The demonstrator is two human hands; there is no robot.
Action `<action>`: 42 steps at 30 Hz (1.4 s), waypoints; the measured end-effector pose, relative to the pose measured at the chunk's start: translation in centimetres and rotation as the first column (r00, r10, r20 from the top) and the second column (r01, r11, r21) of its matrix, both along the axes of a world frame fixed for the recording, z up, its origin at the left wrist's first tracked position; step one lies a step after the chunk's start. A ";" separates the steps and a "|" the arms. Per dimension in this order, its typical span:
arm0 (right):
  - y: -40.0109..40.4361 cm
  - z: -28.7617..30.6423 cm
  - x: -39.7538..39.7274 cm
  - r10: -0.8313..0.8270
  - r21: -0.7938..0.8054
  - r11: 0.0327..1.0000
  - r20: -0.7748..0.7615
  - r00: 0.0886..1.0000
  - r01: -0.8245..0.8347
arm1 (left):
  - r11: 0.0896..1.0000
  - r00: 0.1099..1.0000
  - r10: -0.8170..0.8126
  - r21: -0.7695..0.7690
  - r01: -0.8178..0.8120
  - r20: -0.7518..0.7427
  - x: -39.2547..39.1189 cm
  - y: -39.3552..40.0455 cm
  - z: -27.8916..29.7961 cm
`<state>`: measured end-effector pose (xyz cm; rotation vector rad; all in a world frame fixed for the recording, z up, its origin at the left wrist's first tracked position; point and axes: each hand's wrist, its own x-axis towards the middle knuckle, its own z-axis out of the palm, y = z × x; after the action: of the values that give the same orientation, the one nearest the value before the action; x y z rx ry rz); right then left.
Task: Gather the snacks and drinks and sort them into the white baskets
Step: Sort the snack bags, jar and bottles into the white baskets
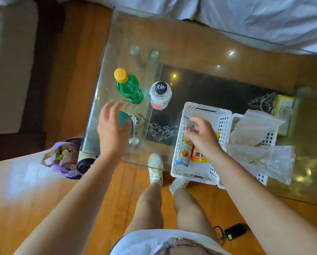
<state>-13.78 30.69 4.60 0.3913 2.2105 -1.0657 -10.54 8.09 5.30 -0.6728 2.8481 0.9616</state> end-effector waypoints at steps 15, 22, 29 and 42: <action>-5.7 2.1 -8.8 0.582 0.147 0.812 -0.264 0.769 -0.565 | 0.927 0.847 -0.066 0.347 -0.144 0.528 1.6 1.5 -3.3; -2.6 0.9 -6.9 0.474 -0.147 0.857 -0.149 0.868 -0.493 | 0.847 0.748 0.036 0.377 -0.374 0.663 2.1 4.9 -4.1; -1.2 0.1 -5.7 0.382 -0.199 0.896 -0.113 0.917 -0.397 | 0.812 0.737 0.014 0.422 -0.403 0.676 1.7 6.3 -4.8; -6.4 2.6 -9.1 0.498 -0.001 0.858 -0.242 0.833 -0.513 | 0.822 0.794 0.013 0.446 -0.355 0.608 2.4 5.1 -5.0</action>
<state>-22.91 24.33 7.20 -0.3626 2.2828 -0.9148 -8.18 13.20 0.26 -0.9841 1.8669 1.2463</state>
